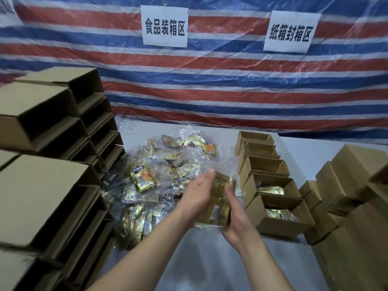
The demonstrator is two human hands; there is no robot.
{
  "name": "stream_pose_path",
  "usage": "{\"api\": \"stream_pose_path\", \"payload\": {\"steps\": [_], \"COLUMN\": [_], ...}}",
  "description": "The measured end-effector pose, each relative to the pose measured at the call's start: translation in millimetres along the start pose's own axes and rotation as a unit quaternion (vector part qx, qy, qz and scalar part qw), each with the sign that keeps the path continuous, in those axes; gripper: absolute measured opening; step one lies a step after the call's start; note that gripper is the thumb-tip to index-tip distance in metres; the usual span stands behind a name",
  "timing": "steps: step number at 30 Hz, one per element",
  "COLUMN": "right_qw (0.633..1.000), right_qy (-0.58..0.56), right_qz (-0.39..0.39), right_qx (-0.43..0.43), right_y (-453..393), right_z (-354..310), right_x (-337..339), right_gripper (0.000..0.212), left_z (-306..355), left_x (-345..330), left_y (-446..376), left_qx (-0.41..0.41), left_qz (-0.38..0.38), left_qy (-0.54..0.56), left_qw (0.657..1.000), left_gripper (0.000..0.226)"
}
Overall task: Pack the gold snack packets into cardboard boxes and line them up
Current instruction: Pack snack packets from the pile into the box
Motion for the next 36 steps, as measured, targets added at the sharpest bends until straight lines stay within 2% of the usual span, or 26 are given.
{"api": "stream_pose_path", "payload": {"steps": [3,6,7,9,11,13,15,17,18,20,22,23,25,27,31,34,36], "right_qw": [1.000,0.998,0.998,0.998,0.998,0.993,0.977,0.935,0.906,0.841,0.769,0.738,0.682,0.640,0.574,0.481,0.458], "right_qy": [0.011,0.027,0.031,0.033,0.045,0.104,0.207,0.347,0.419,0.533,0.609,0.634,0.676,0.701,0.741,0.808,0.829], "right_qz": [-0.018,-0.055,-0.056,-0.035,-0.008,0.012,0.031,0.025,0.000,-0.093,-0.188,-0.218,-0.249,-0.269,-0.267,-0.261,-0.239], "right_qx": [0.011,0.017,0.023,0.041,0.051,0.044,0.040,0.061,0.058,0.009,-0.049,-0.075,-0.122,-0.164,-0.224,-0.217,-0.215], "right_y": [17,36,41,51,59,67,72,76,78,82,87,89,92,92,81,72,67], "right_z": [2,10,15,24,29,32,34,37,44,71,104,119,142,160,197,220,229], "right_x": [0,-7,-10,-11,-7,-1,8,13,13,13,16,20,30,39,55,66,74], "right_gripper": [0.057,0.050,0.047,0.042,0.048,0.053,0.045,0.041,0.048,0.063,0.059,0.051,0.042,0.042,0.035,0.067,0.087], "left_z": [3,4,2,-1,-4,-15,-43,-78,-99,-153,-200,-216,-236,-240,-232,-228,-225], "left_x": [-4,0,2,7,8,19,43,75,87,96,96,97,100,104,100,98,99], "left_y": [13,22,27,39,44,46,53,68,79,106,134,144,157,157,154,157,159], "left_qx": [0.006,-0.037,-0.040,-0.055,-0.059,-0.020,0.041,0.056,0.057,0.101,0.152,0.169,0.187,0.172,0.144,0.137,0.133], "left_qz": [0.000,0.052,0.072,0.110,0.093,0.041,0.018,0.023,0.011,-0.061,-0.127,-0.128,-0.095,-0.060,-0.045,-0.046,-0.030], "left_qy": [0.021,-0.012,-0.030,-0.061,-0.099,-0.061,0.001,-0.071,-0.137,-0.213,-0.197,-0.166,-0.116,-0.129,-0.136,-0.148,-0.158], "left_qw": [1.000,0.998,0.996,0.991,0.989,0.997,0.999,0.996,0.989,0.970,0.960,0.963,0.971,0.975,0.979,0.978,0.978], "left_gripper": [0.051,0.042,0.048,0.076,0.086,0.068,0.047,0.036,0.029,0.026,0.043,0.047,0.037,0.029,0.036,0.033,0.032]}}
Point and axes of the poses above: each hand's wrist, its own y-axis away from the middle knuckle, its own x-axis out of the back of the hand, z = x × y, the point moved 7 cm from there along -y, towards the middle knuckle, and after that the axes turned 2 degrees about -x, right-handed, at the moved point
